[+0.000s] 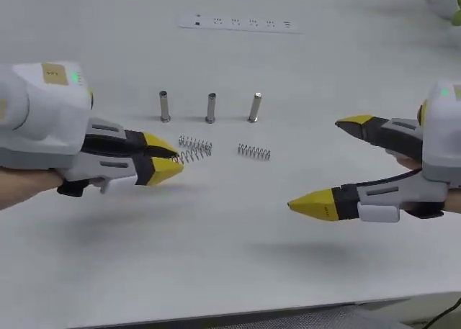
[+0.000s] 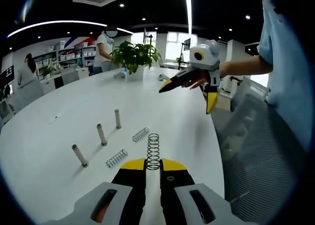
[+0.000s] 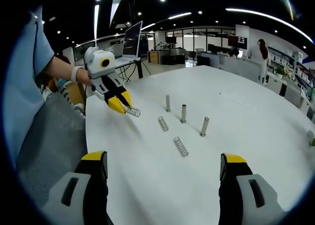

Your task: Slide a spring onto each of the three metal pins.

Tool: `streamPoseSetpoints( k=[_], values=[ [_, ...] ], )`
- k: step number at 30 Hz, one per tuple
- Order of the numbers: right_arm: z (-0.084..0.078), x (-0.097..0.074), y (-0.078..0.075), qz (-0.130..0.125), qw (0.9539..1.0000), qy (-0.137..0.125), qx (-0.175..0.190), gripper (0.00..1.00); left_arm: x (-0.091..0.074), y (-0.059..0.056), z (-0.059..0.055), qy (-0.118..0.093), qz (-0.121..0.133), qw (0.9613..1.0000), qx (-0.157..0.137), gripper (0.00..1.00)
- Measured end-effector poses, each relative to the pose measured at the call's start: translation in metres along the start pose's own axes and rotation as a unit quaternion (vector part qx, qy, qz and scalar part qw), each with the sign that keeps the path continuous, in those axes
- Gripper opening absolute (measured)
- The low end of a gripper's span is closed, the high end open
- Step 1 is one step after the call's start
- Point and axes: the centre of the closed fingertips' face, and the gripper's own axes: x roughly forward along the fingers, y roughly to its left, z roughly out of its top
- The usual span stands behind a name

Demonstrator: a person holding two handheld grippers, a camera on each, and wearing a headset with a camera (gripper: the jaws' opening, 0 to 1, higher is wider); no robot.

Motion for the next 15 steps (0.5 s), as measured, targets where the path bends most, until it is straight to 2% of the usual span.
streamPoseSetpoints(
  k=[15],
  values=[
    [0.015,0.022,0.023,0.056,0.9979,0.008,-0.032,0.71,0.005,-0.010,0.008,-0.004,-0.021,0.9997,0.012,0.01]
  ],
)
